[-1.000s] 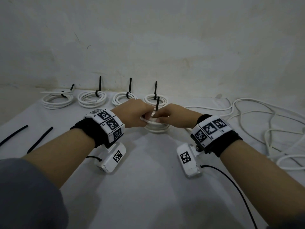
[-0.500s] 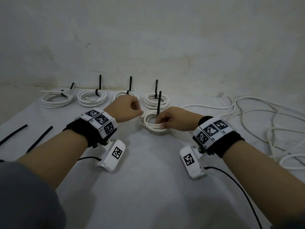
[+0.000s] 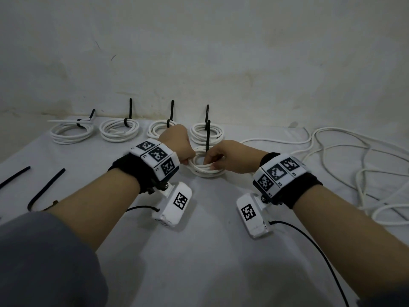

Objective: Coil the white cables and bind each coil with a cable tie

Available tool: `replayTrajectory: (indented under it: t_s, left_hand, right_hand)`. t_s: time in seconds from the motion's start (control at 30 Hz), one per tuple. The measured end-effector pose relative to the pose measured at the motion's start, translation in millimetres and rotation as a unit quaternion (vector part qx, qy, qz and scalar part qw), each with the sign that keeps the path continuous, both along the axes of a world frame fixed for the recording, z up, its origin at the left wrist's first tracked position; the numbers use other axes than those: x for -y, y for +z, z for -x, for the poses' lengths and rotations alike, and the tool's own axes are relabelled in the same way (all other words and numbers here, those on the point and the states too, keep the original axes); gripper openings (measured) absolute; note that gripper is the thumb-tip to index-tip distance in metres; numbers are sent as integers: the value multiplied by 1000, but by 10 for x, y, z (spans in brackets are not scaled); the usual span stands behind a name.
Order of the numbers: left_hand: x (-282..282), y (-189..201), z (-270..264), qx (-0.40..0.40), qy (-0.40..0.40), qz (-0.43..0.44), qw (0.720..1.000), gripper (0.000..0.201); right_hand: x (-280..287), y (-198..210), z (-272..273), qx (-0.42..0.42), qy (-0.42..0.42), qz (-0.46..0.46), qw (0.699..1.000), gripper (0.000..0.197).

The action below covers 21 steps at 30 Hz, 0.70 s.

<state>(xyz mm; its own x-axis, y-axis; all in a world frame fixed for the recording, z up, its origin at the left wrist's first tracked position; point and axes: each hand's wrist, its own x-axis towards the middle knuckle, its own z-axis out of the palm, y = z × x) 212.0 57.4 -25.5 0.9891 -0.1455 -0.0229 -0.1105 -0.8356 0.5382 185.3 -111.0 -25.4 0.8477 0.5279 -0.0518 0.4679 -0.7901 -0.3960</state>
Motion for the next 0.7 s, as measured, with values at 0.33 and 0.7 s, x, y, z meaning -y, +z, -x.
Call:
replayTrajectory:
  t_s: [0.33, 0.7]
  left_hand:
    - [-108, 11, 43, -167, 47, 244, 954, 17]
    - [-139, -36, -30, 32, -141, 1, 990, 31]
  right_hand:
    - [14, -15, -32, 16, -2, 10, 1000, 17]
    - [13, 16, -3, 28, -15, 9, 999, 19]
